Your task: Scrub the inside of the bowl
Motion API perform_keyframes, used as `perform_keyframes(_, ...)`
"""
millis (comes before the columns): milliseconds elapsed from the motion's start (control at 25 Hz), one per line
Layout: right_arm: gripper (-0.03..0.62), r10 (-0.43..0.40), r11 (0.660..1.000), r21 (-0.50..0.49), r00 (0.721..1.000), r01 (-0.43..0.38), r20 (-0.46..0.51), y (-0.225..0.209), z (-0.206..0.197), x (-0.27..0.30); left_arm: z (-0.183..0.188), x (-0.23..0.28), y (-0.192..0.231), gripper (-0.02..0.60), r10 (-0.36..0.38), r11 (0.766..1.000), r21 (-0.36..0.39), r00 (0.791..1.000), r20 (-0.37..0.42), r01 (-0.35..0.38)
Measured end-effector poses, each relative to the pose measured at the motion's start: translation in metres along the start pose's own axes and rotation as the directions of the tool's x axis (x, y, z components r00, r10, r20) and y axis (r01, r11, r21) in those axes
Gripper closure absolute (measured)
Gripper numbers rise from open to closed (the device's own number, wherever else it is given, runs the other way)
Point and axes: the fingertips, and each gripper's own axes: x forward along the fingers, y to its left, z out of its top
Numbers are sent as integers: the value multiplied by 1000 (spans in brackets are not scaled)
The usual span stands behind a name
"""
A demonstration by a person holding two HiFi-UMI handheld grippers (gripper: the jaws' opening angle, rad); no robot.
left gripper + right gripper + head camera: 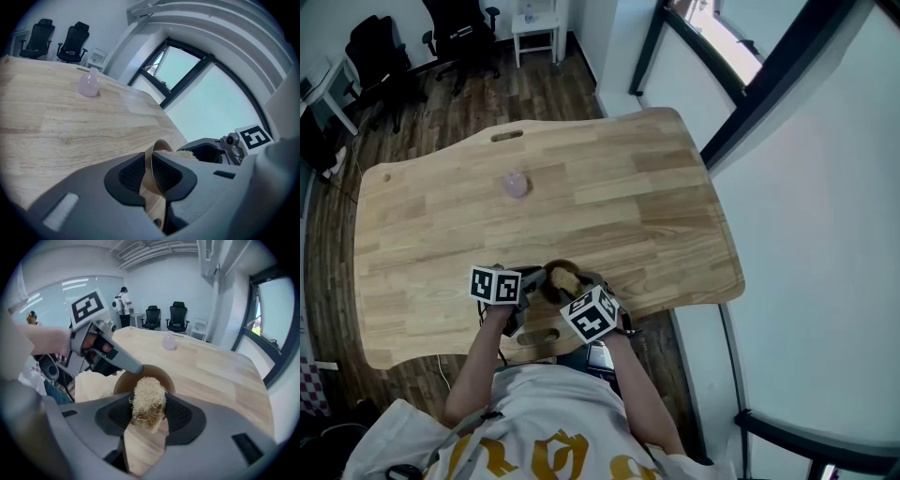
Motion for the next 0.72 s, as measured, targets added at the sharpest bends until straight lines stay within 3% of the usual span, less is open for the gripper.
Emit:
perform_keyframes(200, 410, 10, 990, 139, 997, -21, 76, -15, 3, -6, -1, 6, 20, 540, 28, 998, -61, 999, 27, -26)
perform_keyframes(640, 410, -50, 969, 246, 988, 14, 143, -27, -3, -32, -10, 14, 48, 537, 113, 985, -141, 990, 84, -100)
perform_keyframes(720, 410, -73, 966, 257, 985, 31, 156, -25, -5, -41, -11, 12, 50, 469, 143, 982, -139, 983, 115, -127)
